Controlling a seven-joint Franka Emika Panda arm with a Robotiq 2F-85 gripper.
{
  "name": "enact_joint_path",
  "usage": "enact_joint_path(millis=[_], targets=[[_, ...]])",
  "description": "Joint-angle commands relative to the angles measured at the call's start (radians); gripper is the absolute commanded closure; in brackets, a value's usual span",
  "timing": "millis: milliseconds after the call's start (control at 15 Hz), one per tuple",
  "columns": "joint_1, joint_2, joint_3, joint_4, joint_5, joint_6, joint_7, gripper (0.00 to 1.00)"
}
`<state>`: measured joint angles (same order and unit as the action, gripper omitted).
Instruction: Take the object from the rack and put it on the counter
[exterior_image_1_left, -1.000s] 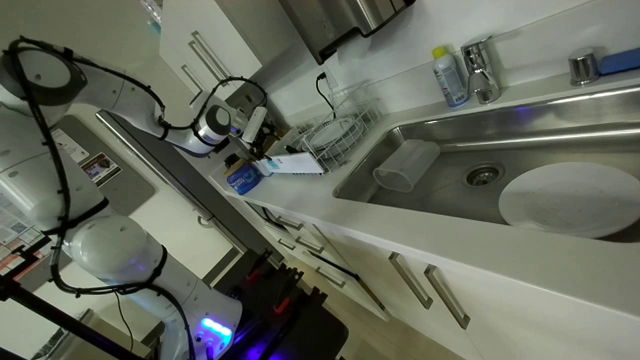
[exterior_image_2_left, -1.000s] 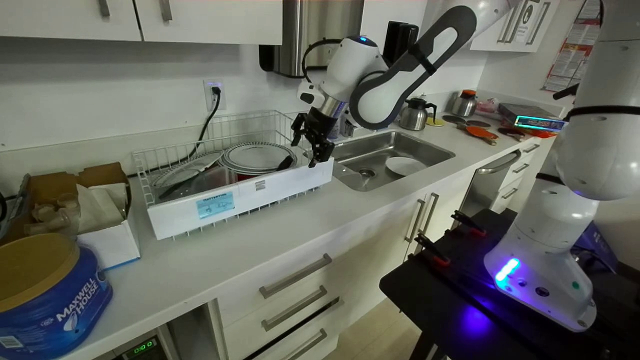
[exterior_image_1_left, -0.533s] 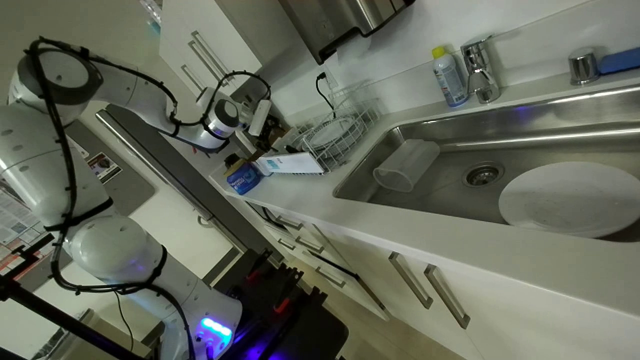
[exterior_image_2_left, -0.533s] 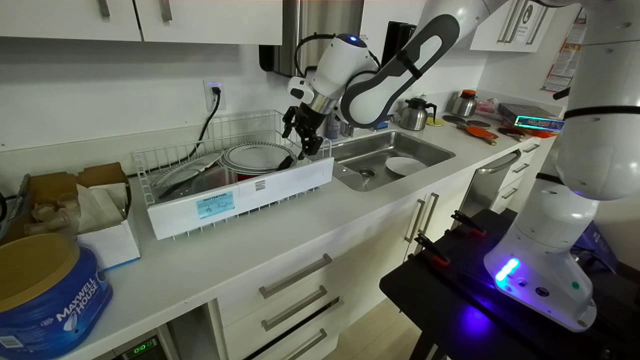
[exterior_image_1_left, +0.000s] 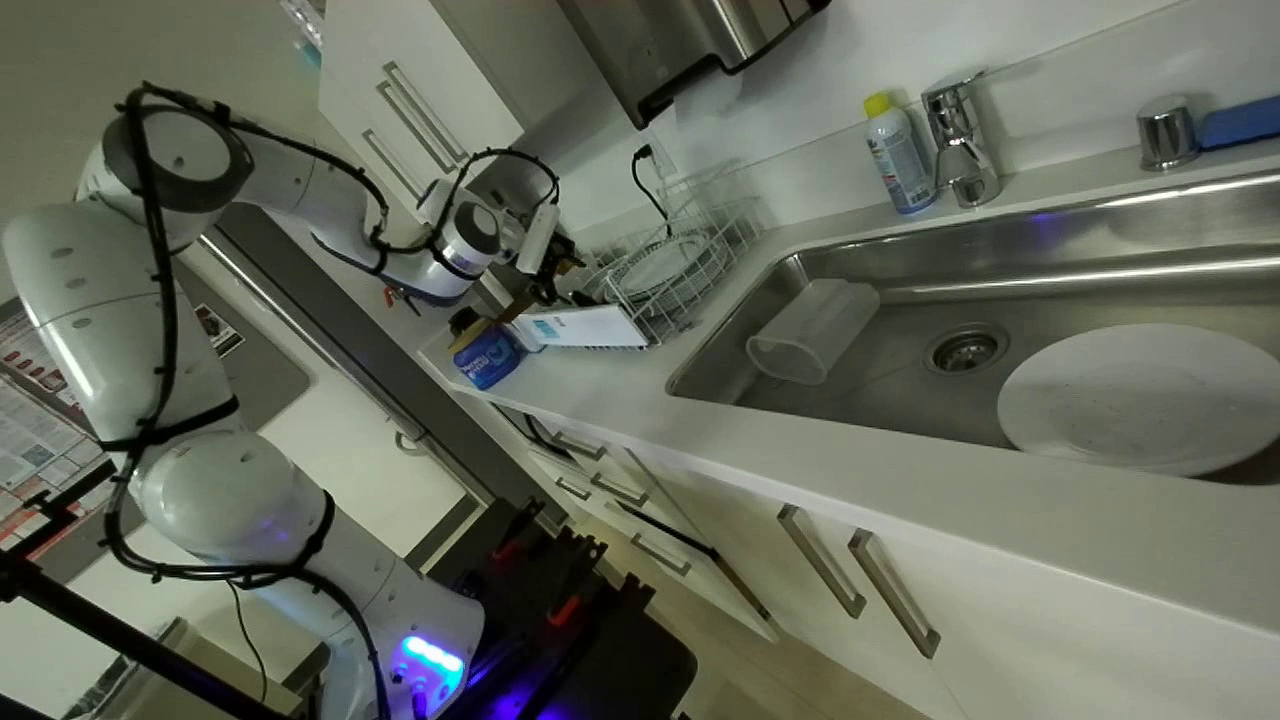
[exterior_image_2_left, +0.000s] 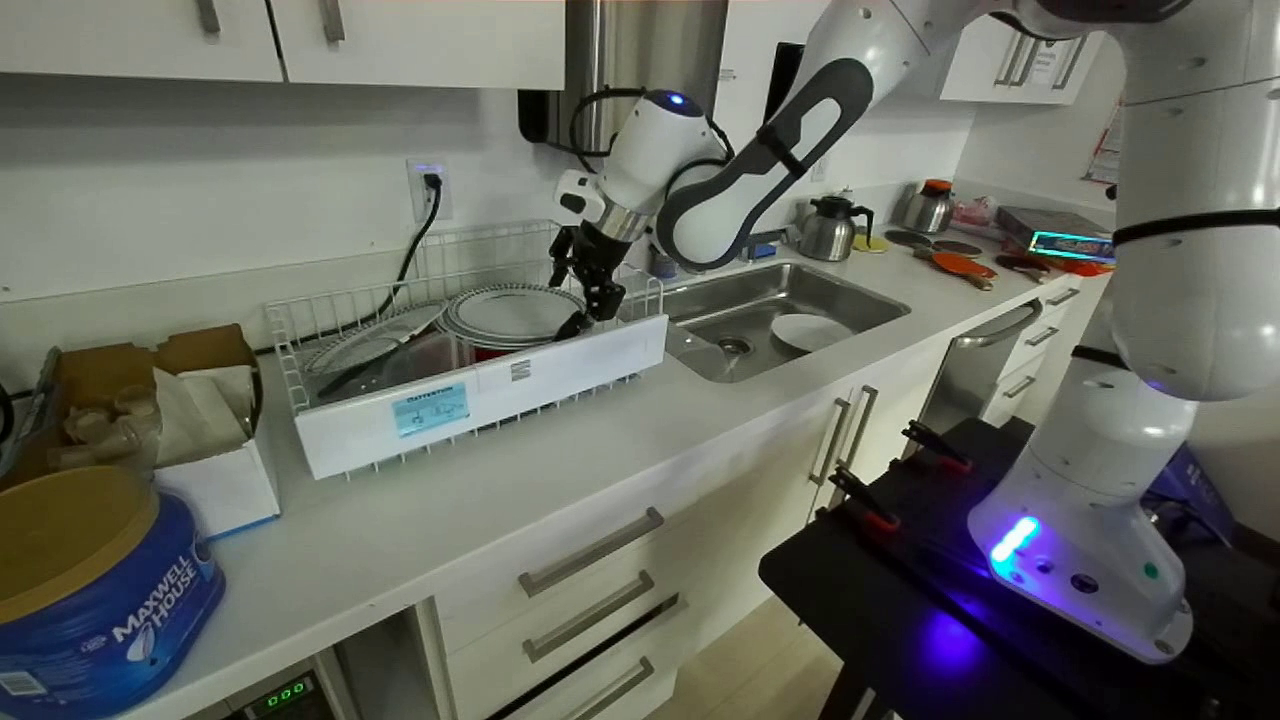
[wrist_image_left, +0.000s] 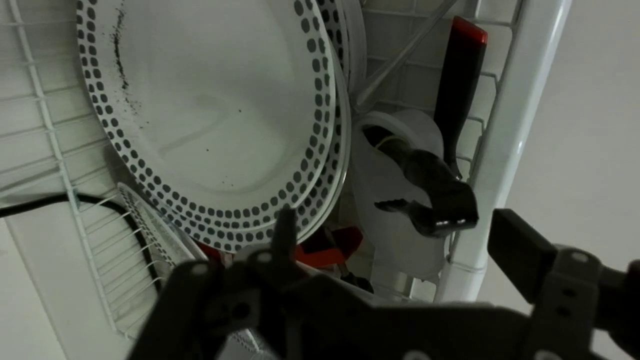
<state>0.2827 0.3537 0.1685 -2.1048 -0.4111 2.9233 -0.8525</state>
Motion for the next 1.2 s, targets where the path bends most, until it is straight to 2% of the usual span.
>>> enact_joint_path(millis=[0,533,600,667,800,867,1133], targets=[[0.004,0.037,-0.008,0.053,-0.041,-0.022,0.046,0.34],[0.01,0.06,-0.019,0.073,-0.054,-0.022,0.068,0.95],[0.014,0.057,-0.025,0.072,-0.059,-0.025,0.074,0.98],[0.019,0.054,-0.032,0.071,-0.065,-0.026,0.082,0.95],[0.025,0.042,-0.038,0.065,-0.082,-0.031,0.105,0.94],[0.052,0.025,-0.062,0.053,-0.082,-0.029,0.123,0.94],[0.103,-0.093,-0.089,-0.029,-0.112,-0.014,0.205,0.94]])
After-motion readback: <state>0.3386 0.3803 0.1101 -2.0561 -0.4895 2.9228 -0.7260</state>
